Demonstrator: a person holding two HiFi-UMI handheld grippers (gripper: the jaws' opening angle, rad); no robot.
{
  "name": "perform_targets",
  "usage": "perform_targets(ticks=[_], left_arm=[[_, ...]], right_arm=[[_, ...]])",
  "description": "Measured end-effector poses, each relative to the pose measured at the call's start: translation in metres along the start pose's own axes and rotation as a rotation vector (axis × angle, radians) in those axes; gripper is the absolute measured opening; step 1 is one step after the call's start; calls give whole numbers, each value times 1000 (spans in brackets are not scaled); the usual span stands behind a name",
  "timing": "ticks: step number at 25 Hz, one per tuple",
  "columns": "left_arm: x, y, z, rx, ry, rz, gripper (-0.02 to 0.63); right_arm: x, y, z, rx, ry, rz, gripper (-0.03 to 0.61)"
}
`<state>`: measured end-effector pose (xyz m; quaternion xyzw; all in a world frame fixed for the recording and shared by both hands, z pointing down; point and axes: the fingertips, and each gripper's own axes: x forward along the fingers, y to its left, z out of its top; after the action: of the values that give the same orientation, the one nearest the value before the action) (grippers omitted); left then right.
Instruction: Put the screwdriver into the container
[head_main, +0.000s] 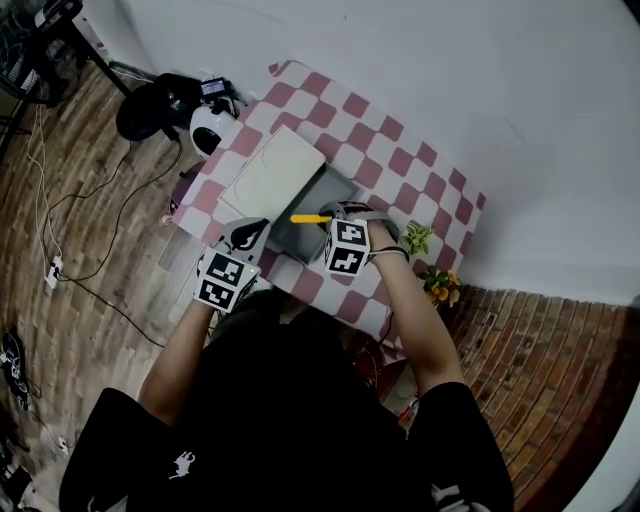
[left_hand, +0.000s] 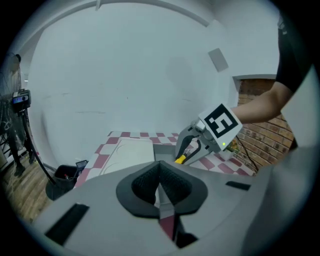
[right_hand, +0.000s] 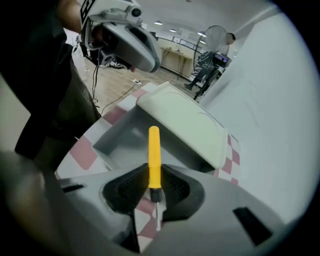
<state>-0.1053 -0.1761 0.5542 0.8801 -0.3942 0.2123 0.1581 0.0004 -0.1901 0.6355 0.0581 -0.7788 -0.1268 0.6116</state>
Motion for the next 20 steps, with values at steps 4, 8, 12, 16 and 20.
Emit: perform_targets(ticks=[4,8,12,16,20], left_arm=[[-7,18,-4,-18,3,37,3],[-12,31,-10,-31,8,60,3],[-16,38,-18,-52,22,83,3],[-19,39,-22,-67,22,95,3],[-22,38,-22,-70,16,100,3]], right_arm=[[21,-5,15,-119,28,34,75],[41,2,24,-199,38,86,75],[53,14,34,-251,19,145,77],[56,26,42,-254,-6,193,78],[48,28,47,-205,-38,205,100]])
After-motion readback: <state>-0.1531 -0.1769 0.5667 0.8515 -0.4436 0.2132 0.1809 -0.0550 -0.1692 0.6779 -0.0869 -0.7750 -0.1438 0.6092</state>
